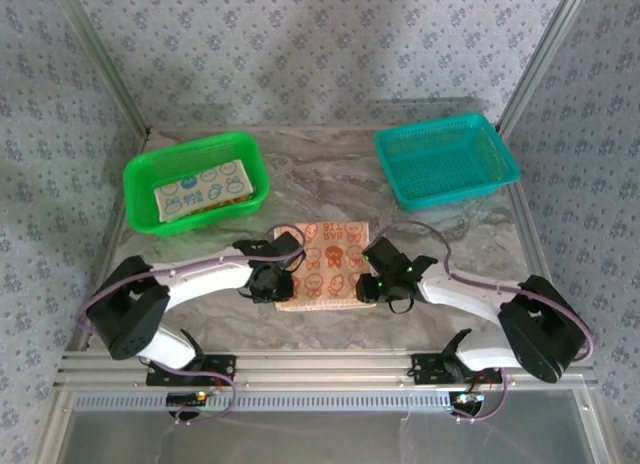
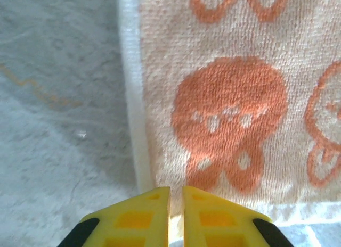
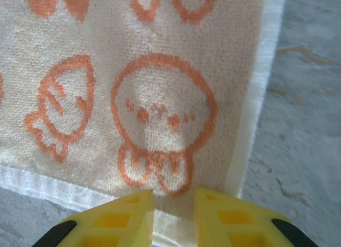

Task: Fold and stack the towels

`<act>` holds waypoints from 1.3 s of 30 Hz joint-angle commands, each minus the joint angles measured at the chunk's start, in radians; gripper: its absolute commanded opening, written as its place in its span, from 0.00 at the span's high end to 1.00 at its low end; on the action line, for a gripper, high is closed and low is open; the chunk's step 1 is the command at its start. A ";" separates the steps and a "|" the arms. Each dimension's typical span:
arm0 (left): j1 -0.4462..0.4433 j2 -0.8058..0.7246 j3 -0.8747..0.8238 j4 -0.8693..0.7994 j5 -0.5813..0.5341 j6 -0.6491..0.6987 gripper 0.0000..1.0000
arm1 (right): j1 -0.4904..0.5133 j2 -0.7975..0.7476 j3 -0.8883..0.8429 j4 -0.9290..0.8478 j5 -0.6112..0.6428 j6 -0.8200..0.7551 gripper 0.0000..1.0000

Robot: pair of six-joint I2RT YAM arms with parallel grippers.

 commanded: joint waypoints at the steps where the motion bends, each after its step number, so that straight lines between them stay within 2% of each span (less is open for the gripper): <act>1: 0.057 -0.048 0.078 -0.071 0.007 0.056 0.84 | -0.010 -0.039 0.077 -0.101 0.013 0.023 0.72; 6: 0.178 -0.013 0.198 -0.004 -0.011 0.144 0.85 | -0.085 0.042 0.211 -0.091 -0.002 -0.055 0.74; 11: 0.253 0.097 0.294 0.101 -0.057 0.180 0.94 | -0.146 0.204 0.353 -0.048 0.021 -0.113 0.85; 14: 0.272 0.191 0.340 0.139 -0.105 0.201 1.00 | -0.179 0.319 0.445 -0.029 0.025 -0.156 0.89; 22: 0.319 0.350 0.406 0.203 -0.113 0.221 1.00 | -0.227 0.526 0.602 -0.017 0.052 -0.197 0.91; 31: 0.323 0.435 0.399 0.203 -0.175 0.225 1.00 | -0.287 0.641 0.698 -0.010 0.064 -0.233 0.90; 39: 0.322 0.466 0.391 0.176 -0.242 0.230 1.00 | -0.330 0.688 0.688 -0.023 0.069 -0.267 0.90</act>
